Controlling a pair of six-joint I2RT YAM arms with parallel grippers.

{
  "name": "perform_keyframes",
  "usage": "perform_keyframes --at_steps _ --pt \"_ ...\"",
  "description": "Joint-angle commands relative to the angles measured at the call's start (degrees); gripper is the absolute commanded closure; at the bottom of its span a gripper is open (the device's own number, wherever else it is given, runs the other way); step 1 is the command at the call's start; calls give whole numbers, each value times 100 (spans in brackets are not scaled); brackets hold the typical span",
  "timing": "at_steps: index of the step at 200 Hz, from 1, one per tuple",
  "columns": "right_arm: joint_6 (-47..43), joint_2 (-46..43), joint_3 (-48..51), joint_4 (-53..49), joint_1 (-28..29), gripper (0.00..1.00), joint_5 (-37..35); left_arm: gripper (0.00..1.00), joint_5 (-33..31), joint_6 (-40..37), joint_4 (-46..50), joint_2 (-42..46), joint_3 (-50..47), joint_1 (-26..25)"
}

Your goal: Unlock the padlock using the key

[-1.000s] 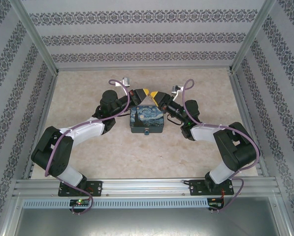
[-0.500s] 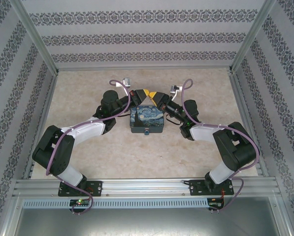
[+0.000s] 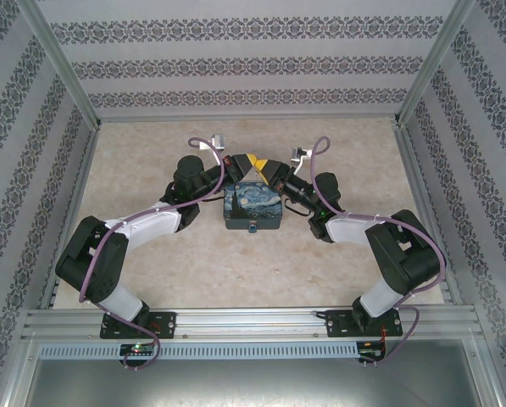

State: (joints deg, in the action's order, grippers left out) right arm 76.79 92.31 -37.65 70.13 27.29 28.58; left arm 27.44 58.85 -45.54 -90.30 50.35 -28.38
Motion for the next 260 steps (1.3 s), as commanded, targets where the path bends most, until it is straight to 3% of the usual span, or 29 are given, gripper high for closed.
perform_keyframes --at_steps 1,67,107,211,234,247,260 --pt "11 50 61 369 66 75 69 100 28 64 -341 -42 -59 69" --pt "57 76 169 457 14 85 33 100 1 83 -342 -44 -73 67" --pt "107 96 240 523 -56 100 -3 100 -9 102 -385 -43 -104 64" --pt "322 259 267 784 -154 100 -91 100 -106 250 -372 -15 -185 69" --pt "301 239 323 795 -167 100 -70 48 -308 201 -21 149 -181 99" --pt "277 204 396 775 -188 100 -45 30 -434 137 235 388 -230 187" --pt "253 162 455 748 -205 100 -24 22 -490 24 666 670 -268 292"
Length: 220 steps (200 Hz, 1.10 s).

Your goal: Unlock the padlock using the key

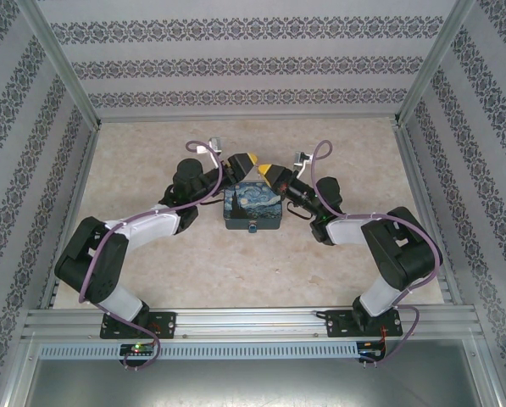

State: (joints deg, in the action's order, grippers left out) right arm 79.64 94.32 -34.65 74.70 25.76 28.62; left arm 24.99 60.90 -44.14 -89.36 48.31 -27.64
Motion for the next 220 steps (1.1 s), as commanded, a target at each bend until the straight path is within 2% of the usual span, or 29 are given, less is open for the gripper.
perform_keyframes --at_steps 1,41,65,89,112,134,185,220 --pt "-34 -43 158 291 -53 100 -26 22 -247 -192 558 594 -71 230" --pt "-343 -295 161 -347 -88 100 132 3 -228 -1001 2499 1640 -239 386" --pt "-861 -669 114 -1410 -86 100 175 0 91 -1718 3817 1893 -207 377" --pt "-1484 -1064 -16 -2871 -82 100 67 0 120 -2126 4609 1971 -386 268" --pt "-2197 -1467 -269 -4580 -32 100 -396 1 169 -2306 4611 1961 -729 87" --pt "-2555 -1682 -444 -5543 27 100 -791 3 84 -2516 4399 1877 -975 -257" --pt "-2331 -1547 -437 -5396 33 100 -832 7 -158 -2875 3623 1331 -1323 -909" --pt "-2160 -1307 -487 -5083 26 100 -823 13 -411 -3111 3439 602 -1090 -1226"
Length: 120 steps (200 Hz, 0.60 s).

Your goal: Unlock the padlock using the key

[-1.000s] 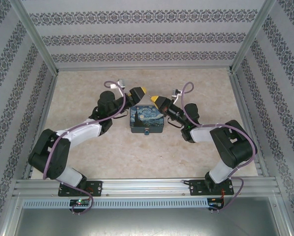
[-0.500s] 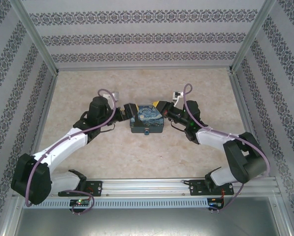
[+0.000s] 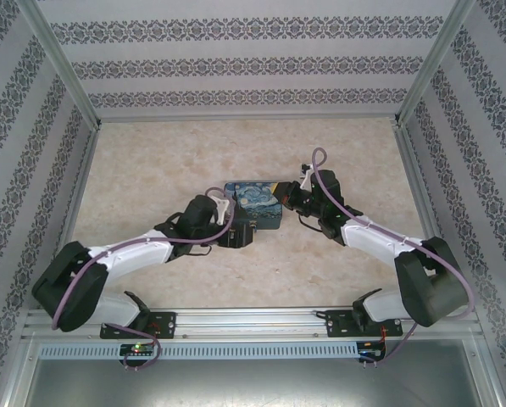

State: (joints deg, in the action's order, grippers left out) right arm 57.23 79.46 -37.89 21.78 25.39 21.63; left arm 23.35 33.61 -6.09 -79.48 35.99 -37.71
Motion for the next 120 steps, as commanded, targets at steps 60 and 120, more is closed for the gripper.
perform_keyframes --at_steps 60,120 --pt "358 627 -72 822 0 100 -28 19 -818 -759 -873 -1241 334 -425" --pt "508 927 44 1205 -98 100 119 23 -1145 -779 -1517 -1707 334 -441"
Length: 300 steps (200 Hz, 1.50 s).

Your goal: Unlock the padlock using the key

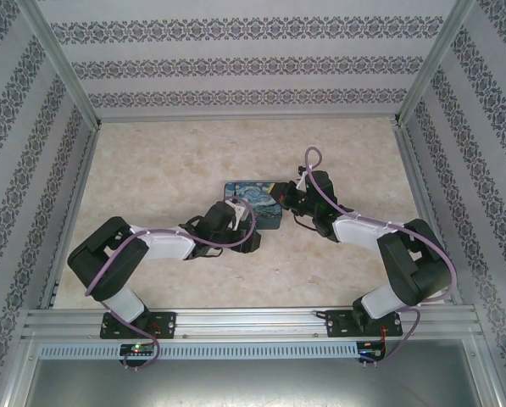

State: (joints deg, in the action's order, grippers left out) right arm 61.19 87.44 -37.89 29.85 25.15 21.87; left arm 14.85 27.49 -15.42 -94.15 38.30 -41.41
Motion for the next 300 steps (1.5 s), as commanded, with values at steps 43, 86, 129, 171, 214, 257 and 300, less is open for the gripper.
perform_keyframes --at_steps 43,86,129,171,214,257,300 --pt "156 287 60 498 -124 100 167 26 -452 -167 -855 -439 171 -78" --pt "195 356 106 558 -142 100 195 28 -440 -105 -1098 -704 256 -121" --pt "208 333 154 557 -150 100 186 30 -904 -139 -1208 -882 284 -240" --pt "217 327 181 557 -150 100 169 30 -1450 -296 -1175 -916 267 -289" --pt "221 369 203 566 -150 100 145 30 -967 -403 -1241 -1065 478 -295" --pt "192 437 214 531 -149 100 92 31 -147 -288 -1112 -1150 852 -271" --pt "173 584 238 593 -182 100 28 31 97 269 -1472 -1245 817 -145"
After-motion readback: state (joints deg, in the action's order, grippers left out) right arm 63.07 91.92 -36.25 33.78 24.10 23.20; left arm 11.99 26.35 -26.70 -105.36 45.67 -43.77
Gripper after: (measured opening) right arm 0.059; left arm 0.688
